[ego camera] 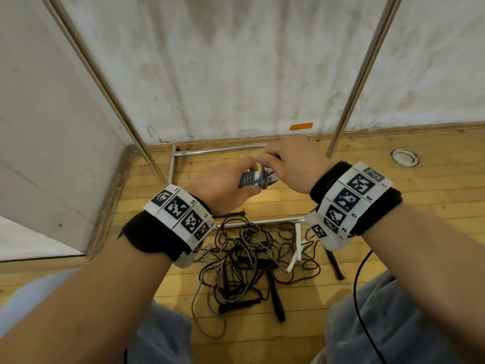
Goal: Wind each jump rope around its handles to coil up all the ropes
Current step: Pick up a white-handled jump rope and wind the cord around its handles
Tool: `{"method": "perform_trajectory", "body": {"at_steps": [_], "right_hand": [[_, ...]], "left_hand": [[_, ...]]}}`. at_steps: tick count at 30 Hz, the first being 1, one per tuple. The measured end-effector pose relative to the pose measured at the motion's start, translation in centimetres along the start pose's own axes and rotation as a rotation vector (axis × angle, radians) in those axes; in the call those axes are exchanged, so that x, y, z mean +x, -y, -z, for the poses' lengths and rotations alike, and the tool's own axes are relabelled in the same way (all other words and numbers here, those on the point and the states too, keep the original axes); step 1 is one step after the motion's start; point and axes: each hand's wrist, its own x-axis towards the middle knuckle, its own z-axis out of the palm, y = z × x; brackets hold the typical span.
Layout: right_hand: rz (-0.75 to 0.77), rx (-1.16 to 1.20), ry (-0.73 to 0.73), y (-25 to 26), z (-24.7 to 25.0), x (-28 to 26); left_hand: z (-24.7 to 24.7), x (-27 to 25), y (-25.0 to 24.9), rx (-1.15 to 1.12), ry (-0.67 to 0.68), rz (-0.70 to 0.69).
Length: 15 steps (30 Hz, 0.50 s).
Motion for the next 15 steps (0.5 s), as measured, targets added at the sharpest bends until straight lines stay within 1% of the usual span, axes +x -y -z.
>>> {"method": "perform_trajectory", "body": {"at_steps": [2, 3, 5, 7, 12, 15], "right_hand": [[-0.002, 0.04, -0.028, 0.0, 0.0, 0.1], [-0.006, 0.075, -0.043, 0.0, 0.1, 0.1], [-0.018, 0.146, -0.059, 0.1, 0.4, 0.2], [-0.03, 0.218, -0.043, 0.0, 0.5, 0.3], [-0.144, 0.508, -0.01, -1.5, 1.4, 1.1], [-0.196, 0.739, 0.028, -2.3, 1.6, 1.2]], "left_hand": [[0.2, -0.1, -0.3, -0.025, -0.042, -0.031], [0.2, -0.2, -0.4, -0.035, -0.085, -0.038], [0.0, -0.4, -0.8, -0.052, -0.19, -0.025], [-0.3, -0.5, -1.2, -0.043, -0.264, -0.009], [-0.1, -0.7, -1.6, -0.122, -0.282, -0.124], [0.5, -0.9, -1.9, -0.2, -0.279, -0.079]]}}
